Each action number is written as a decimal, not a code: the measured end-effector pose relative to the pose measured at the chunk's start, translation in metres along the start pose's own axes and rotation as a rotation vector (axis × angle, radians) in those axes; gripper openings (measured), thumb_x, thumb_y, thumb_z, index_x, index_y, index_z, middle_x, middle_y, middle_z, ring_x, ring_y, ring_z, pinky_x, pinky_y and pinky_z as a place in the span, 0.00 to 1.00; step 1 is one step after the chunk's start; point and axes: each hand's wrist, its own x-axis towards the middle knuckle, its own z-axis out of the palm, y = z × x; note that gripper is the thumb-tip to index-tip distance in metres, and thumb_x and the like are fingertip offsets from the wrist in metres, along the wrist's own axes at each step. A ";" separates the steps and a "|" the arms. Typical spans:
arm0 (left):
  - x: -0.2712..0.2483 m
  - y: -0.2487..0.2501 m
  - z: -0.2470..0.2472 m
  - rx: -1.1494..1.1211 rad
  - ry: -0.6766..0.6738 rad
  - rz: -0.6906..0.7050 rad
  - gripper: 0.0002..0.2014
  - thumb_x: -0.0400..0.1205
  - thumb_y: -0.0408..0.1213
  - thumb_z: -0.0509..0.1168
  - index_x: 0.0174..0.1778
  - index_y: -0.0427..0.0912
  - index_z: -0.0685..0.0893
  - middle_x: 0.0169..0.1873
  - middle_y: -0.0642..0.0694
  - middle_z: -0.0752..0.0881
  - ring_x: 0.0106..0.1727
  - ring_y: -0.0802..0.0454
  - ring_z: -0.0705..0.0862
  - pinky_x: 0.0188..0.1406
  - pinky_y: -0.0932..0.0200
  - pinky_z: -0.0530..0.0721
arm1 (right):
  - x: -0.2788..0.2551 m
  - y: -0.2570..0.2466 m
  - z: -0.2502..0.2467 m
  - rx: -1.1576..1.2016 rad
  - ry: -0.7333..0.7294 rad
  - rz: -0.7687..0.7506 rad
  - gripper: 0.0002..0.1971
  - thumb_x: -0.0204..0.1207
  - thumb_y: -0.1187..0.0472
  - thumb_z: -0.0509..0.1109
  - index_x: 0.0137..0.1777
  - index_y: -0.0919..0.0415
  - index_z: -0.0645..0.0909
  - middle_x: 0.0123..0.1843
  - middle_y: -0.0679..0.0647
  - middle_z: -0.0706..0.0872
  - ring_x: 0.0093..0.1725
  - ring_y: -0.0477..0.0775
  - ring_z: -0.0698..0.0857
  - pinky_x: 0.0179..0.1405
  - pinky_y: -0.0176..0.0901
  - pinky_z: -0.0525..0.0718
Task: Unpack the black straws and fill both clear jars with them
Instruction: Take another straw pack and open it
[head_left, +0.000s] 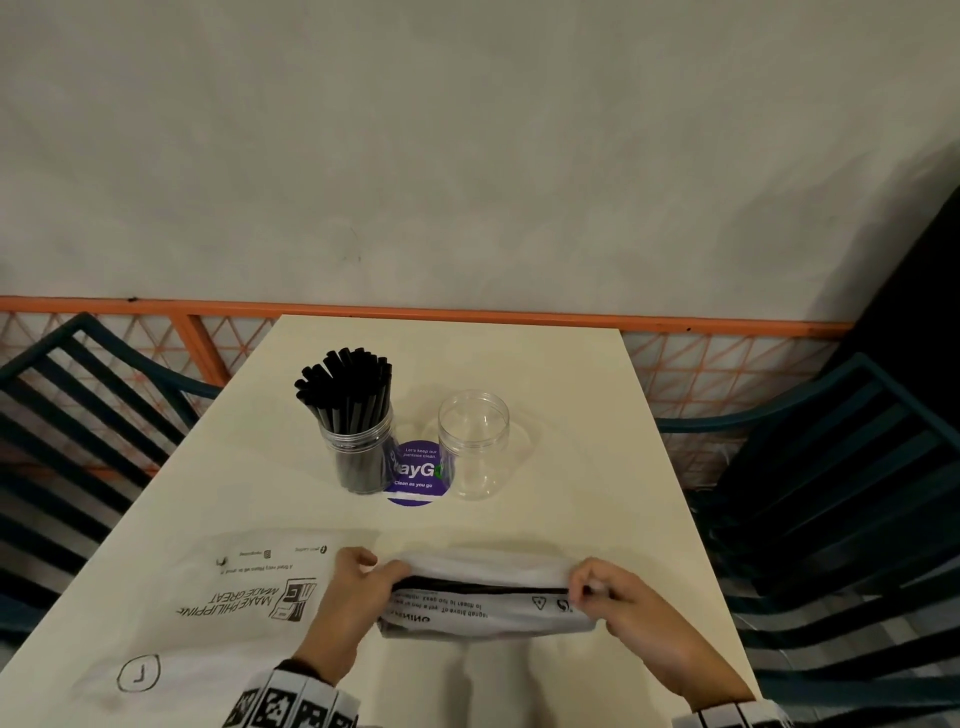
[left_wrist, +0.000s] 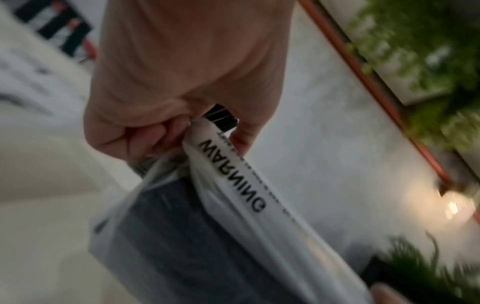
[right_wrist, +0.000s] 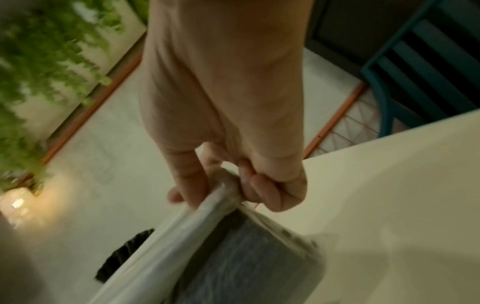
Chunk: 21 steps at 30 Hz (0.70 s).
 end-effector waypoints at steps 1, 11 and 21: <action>0.000 0.002 0.001 0.067 0.018 0.046 0.16 0.77 0.36 0.67 0.54 0.39 0.67 0.38 0.42 0.80 0.37 0.51 0.77 0.30 0.58 0.72 | 0.000 -0.002 0.003 -0.055 0.010 -0.014 0.15 0.76 0.72 0.61 0.35 0.55 0.83 0.38 0.42 0.84 0.41 0.48 0.78 0.39 0.33 0.71; -0.001 -0.007 0.008 0.434 -0.213 0.384 0.30 0.71 0.15 0.54 0.19 0.59 0.79 0.46 0.44 0.71 0.47 0.54 0.74 0.39 0.75 0.73 | 0.011 0.004 0.012 -0.319 0.171 0.093 0.16 0.74 0.67 0.63 0.57 0.48 0.76 0.60 0.47 0.79 0.54 0.48 0.78 0.47 0.33 0.76; 0.001 -0.008 -0.002 0.572 -0.154 0.356 0.21 0.78 0.31 0.62 0.67 0.51 0.78 0.48 0.53 0.70 0.48 0.63 0.73 0.53 0.70 0.65 | -0.002 -0.003 0.004 -0.399 -0.165 0.092 0.28 0.77 0.62 0.60 0.74 0.42 0.60 0.65 0.51 0.68 0.51 0.45 0.73 0.57 0.37 0.73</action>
